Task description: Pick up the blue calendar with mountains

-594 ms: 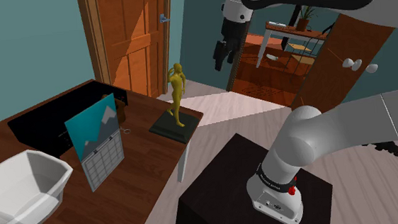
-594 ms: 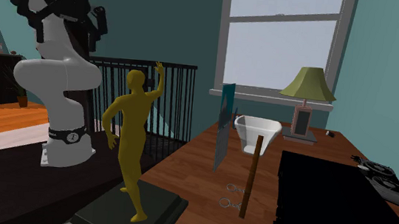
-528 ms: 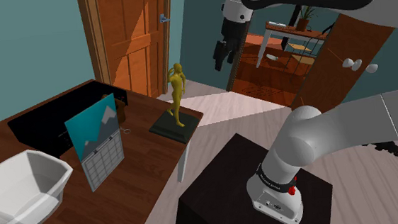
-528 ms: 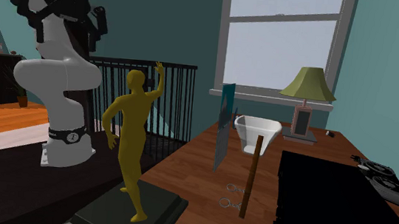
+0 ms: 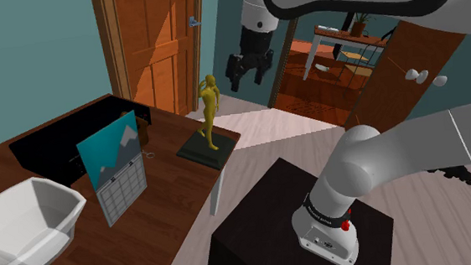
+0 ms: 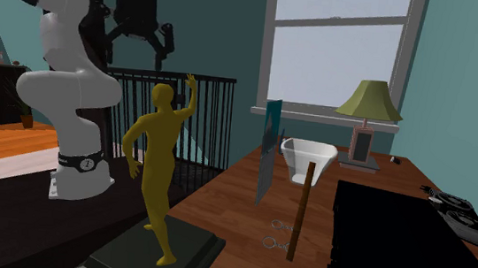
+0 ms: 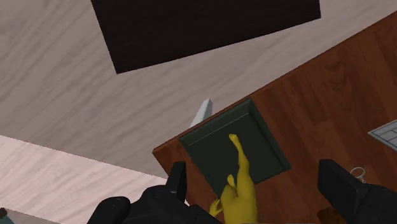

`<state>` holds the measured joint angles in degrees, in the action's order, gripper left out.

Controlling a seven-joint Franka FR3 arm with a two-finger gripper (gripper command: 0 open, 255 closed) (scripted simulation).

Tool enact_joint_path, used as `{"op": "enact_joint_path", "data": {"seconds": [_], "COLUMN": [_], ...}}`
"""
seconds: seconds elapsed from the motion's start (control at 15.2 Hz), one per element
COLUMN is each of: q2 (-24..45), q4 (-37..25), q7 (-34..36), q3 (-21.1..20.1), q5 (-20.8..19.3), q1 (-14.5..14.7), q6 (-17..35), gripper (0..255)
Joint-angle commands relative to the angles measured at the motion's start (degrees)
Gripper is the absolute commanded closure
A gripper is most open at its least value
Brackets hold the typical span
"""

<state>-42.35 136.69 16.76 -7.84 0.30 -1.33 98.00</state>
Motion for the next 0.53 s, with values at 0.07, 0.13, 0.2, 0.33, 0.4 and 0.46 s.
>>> {"op": "enact_joint_path", "data": {"seconds": [0.07,0.13,0.2,0.33,0.4,0.46], "q2": [2.5,3.6,4.8,7.7,9.2,10.9], "q4": [-1.5,-2.3,-3.2,-5.4,-6.7,-8.1], "q7": [9.4,12.5,15.5,21.6,24.7,27.8], "q3": [-5.2,-6.9,-8.6,-12.0,-13.7,-15.3], "q5": [2.3,3.0,3.5,4.2,4.4,4.5], "q1": [-0.5,-0.8,-1.1,-1.9,-2.3,-2.8], "q6": [1.2,1.6,2.0,2.8,3.2,3.5], "gripper": [0,0,0,0,0,0]}}
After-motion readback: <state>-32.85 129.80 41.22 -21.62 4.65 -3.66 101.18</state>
